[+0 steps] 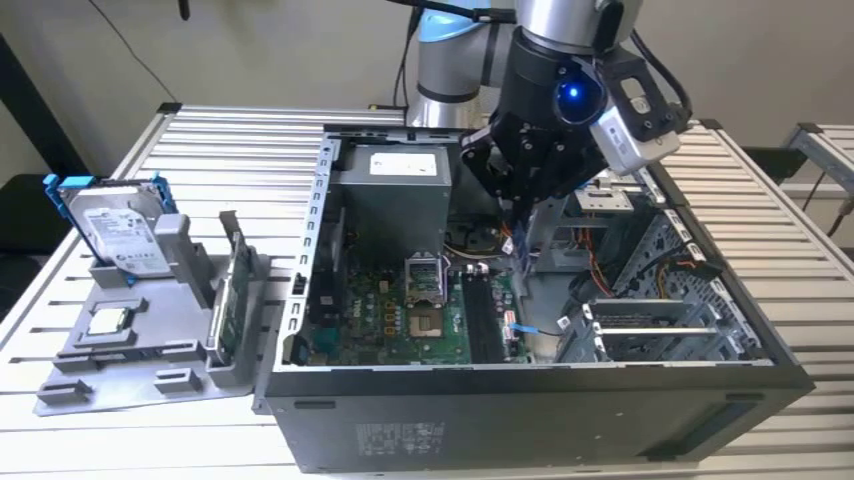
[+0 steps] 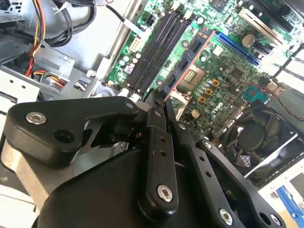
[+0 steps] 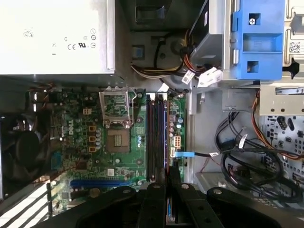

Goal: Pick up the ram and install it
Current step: 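Insert the ram into the slot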

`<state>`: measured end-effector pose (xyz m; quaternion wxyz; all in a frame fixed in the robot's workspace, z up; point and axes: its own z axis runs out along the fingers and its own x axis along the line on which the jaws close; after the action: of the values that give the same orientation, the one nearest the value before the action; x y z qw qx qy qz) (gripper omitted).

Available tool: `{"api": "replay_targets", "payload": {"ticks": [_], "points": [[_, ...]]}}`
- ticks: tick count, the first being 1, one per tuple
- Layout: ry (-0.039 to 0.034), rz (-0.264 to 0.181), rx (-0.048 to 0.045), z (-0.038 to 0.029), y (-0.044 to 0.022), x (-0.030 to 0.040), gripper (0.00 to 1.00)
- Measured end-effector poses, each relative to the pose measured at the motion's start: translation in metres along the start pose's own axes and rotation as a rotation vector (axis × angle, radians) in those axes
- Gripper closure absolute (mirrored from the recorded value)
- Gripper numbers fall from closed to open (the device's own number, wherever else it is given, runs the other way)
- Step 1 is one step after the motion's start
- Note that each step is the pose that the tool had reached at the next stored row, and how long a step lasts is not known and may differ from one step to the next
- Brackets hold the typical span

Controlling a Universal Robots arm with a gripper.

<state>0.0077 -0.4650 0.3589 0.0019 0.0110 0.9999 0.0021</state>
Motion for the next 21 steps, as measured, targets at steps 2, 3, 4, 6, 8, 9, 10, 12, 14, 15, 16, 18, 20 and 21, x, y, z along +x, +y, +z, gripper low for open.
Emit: {"api": "replay_targets", "payload": {"ticks": [2,3,4,6,8,9,10,12,14,15,16,18,20,21], "points": [[0.0000,0.000,0.0002,0.0016,0.0023,0.0001,0.85],[0.0000,0.001,0.0001,0.0024,0.0035,0.0001,0.85],[0.0001,0.001,0.0002,0.0028,0.0041,0.0000,0.85],[0.0000,0.001,0.0001,0.0038,0.0054,0.0001,0.85],[0.0000,0.002,0.0002,0.0047,0.0065,0.0002,0.85],[0.0000,0.003,0.0001,0.0050,0.0070,0.0001,0.85],[-0.0001,0.003,-0.0003,0.0053,0.0072,0.0001,0.85],[0.0000,0.005,-0.0008,0.0055,0.0076,0.0002,0.85],[0.0000,0.006,-0.0006,0.0062,0.0089,0.0003,0.85],[0.0000,0.007,-0.0007,0.0067,0.0097,0.0003,0.85],[0.0000,0.008,-0.0007,0.0071,0.0104,0.0002,0.85],[0.0000,0.009,-0.0008,0.0080,0.0112,0.0002,0.85],[0.0000,0.010,-0.0008,0.0088,0.0116,0.0003,0.85],[0.0001,0.011,-0.0005,0.0092,0.0120,0.0003,0.85]]}}
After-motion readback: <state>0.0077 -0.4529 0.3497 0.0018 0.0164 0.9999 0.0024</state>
